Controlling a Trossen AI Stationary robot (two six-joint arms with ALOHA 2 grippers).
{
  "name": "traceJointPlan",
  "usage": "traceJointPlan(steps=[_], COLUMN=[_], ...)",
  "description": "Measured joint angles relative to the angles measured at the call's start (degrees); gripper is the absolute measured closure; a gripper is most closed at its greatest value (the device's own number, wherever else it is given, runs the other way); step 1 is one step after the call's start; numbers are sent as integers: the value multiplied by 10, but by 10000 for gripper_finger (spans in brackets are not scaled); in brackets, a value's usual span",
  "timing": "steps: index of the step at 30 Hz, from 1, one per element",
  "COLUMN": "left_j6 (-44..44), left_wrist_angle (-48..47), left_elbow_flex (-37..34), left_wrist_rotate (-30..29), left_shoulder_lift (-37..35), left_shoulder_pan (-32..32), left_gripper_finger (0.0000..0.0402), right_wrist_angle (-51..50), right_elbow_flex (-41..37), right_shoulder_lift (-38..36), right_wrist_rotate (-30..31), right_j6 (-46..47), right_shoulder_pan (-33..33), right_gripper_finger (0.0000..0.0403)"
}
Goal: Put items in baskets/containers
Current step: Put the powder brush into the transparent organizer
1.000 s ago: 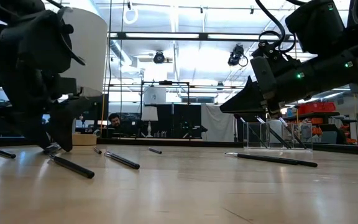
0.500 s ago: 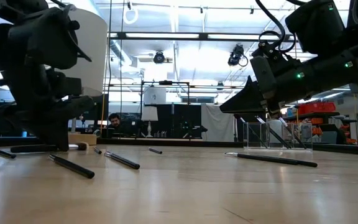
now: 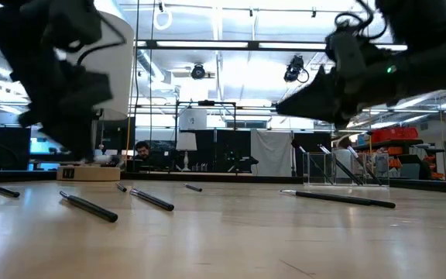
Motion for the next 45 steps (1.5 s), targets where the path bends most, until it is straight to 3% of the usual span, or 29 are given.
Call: traceJointPlan(steps=[6,12,18,23,27,31,39,45], left_j6=[223,419,516,531,530,529,529,530], left_wrist_angle=[216,519,798,971,1020,1024,1038,1040], left_elbow_flex=[0,1,1,1,1,1,1,2], left_wrist_rotate=[-11,59,176,220,223,224,224,225], left_shoulder_lift=[-14,48,136,194,211,211,211,211], left_shoulder_pan=[29,66,92,102,103,102,101,101], left_gripper_finger=[358,358,358,358,358,358,358,358], right_wrist_angle=[42,41,38,36,35,33,-42,-45], right_elbow_flex=[0,0,21,51,70,91,145,162], right_shoulder_lift=[-2,-2,-2,-2,-2,-2,-1,-1], right_wrist_rotate=[0,-66,-94,-73,-64,-86,-152,-194], right_j6=[2,20,27,-4,-25,-57,-79,-111], right_shoulder_pan=[4,4,4,-1,-14,-29,-60,-64], right_gripper_finger=[362,359,309,245,210,202,228,255])
